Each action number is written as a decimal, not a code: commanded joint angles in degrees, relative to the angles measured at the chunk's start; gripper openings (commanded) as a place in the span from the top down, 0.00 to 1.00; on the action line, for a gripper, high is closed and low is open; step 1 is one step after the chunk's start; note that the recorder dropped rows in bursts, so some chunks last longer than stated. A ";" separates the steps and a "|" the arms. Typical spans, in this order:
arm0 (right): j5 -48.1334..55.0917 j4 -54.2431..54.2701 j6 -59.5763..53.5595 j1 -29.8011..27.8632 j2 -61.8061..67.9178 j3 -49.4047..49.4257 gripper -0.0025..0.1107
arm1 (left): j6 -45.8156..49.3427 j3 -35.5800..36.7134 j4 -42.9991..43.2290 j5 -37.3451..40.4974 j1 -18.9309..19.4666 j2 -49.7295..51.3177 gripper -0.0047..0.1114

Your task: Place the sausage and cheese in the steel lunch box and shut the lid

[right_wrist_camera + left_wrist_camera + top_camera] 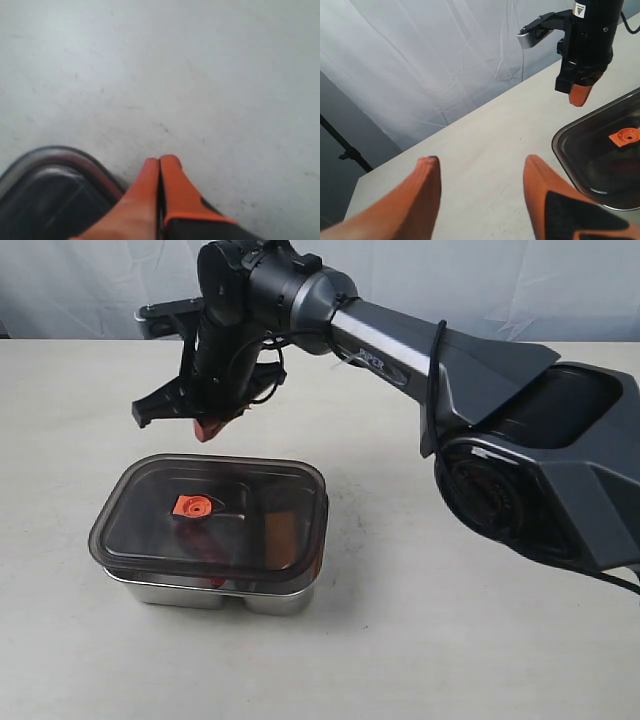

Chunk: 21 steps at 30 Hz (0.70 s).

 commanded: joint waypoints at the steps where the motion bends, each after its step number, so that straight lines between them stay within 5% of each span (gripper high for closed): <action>1: -5.04 2.30 -0.02 0.05 0.73 0.01 0.98 | -0.35 -0.30 -0.08 0.09 -0.49 -0.33 0.54; 21: 2.22 9.91 -3.20 0.05 2.95 0.01 0.98 | -0.35 -0.30 -0.08 0.09 -0.49 -0.33 0.54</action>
